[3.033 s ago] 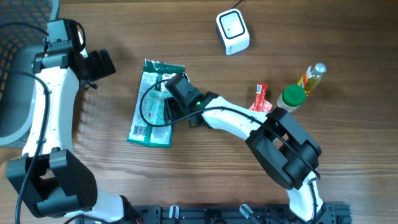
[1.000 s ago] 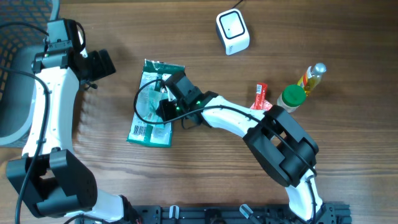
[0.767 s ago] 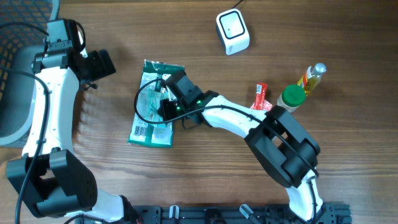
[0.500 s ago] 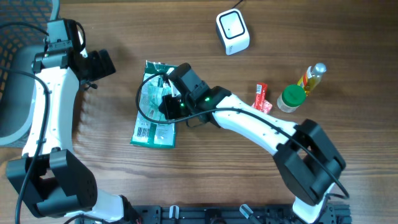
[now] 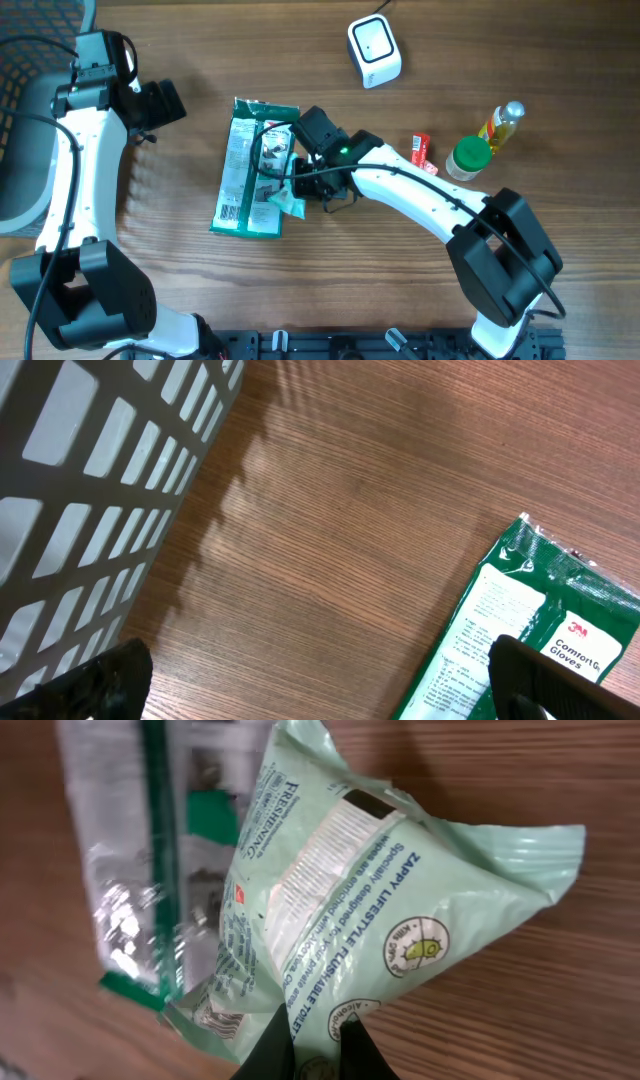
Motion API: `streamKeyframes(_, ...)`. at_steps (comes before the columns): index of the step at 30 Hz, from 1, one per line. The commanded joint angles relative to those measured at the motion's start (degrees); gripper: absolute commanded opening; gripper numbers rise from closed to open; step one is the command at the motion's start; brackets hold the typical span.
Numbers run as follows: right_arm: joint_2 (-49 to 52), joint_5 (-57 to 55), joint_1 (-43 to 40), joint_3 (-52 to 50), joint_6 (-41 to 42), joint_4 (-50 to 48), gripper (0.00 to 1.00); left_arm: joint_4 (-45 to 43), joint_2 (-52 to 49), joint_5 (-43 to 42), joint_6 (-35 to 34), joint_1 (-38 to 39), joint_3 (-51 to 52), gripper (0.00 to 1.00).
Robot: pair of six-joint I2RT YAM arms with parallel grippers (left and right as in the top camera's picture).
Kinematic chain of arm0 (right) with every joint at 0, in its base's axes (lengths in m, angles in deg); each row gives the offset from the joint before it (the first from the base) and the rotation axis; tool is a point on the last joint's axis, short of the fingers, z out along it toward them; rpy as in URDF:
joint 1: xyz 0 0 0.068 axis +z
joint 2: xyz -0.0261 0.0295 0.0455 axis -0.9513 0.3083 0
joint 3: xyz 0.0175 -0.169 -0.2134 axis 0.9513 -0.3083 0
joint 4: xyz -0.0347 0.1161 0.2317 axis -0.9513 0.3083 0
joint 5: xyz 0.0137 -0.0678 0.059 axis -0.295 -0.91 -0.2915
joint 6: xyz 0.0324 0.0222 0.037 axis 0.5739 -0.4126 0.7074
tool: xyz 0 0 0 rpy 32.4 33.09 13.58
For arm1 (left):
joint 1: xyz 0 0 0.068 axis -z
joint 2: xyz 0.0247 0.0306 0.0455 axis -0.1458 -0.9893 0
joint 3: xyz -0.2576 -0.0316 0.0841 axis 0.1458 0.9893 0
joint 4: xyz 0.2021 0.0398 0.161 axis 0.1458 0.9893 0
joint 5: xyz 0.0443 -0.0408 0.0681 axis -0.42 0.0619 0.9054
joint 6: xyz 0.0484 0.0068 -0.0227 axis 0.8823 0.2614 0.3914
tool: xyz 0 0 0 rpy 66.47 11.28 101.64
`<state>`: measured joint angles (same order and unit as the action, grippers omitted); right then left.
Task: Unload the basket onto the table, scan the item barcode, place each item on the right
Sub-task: 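Lower and close the right gripper on the wipes packet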
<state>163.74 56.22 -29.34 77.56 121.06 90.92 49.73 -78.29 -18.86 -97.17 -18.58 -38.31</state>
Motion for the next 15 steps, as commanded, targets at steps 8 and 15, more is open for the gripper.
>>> streamKeyframes(8,-0.50,-3.43,1.77,0.55,8.37,0.22,0.04,-0.13,0.11,-0.46,-0.13,-0.20,-0.42,1.00)
streamKeyframes(15,-0.50,-3.50,3.06,0.55,9.44,0.20,0.04,-0.13,0.11,-0.46,-0.13,-0.20,-0.42,1.00)
